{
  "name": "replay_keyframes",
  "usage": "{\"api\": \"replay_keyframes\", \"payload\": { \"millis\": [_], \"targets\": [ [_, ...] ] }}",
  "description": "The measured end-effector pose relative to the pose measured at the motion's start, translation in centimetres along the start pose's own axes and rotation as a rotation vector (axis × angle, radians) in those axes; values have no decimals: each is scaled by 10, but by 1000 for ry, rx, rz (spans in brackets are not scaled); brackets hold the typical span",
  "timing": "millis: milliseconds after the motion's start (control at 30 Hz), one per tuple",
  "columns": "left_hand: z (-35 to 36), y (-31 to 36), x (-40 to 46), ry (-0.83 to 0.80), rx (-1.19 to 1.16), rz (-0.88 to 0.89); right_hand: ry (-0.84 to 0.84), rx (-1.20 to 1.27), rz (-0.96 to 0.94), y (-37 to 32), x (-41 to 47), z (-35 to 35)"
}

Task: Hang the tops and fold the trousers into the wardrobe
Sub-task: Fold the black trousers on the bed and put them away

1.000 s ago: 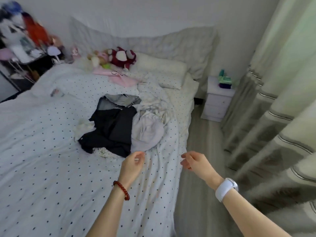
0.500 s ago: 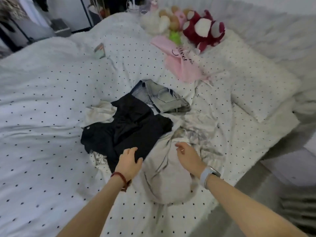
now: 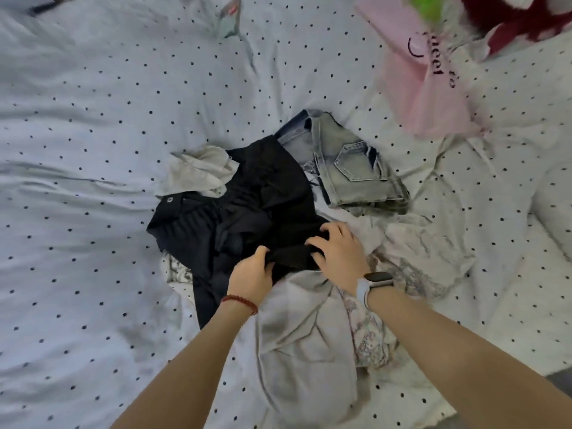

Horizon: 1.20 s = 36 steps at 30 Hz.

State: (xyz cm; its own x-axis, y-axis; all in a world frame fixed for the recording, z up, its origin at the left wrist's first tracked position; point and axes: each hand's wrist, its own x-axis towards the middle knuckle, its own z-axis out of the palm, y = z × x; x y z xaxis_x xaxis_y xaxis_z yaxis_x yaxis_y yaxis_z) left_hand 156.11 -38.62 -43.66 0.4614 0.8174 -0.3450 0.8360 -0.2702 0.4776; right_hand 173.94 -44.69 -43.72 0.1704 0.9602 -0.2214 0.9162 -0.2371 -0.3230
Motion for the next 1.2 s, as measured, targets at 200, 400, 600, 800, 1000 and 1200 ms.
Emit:
{"api": "replay_keyframes", "payload": {
  "millis": [200, 400, 600, 800, 1000, 1200],
  "targets": [
    [-39, -40, -73, 5, 46, 137, 105, 194, -279, -46, -53, 11],
    [-39, -84, -166, -397, 224, 157, -483, 134, -433, -93, -129, 11],
    [-54, -125, -171, -511, -4, -106, -344, 148, -388, -125, -106, 13],
    [-85, -169, -110, 158, 77, -167, -1, -59, -316, -166, -5, 16],
    [-85, -194, -73, -35, 138, -237, -528, -467, -289, -172, 60, 37],
    [-96, -192, -108, 170, -348, -160, -379, -571, -420, -155, 46, 14]
  ]
}}
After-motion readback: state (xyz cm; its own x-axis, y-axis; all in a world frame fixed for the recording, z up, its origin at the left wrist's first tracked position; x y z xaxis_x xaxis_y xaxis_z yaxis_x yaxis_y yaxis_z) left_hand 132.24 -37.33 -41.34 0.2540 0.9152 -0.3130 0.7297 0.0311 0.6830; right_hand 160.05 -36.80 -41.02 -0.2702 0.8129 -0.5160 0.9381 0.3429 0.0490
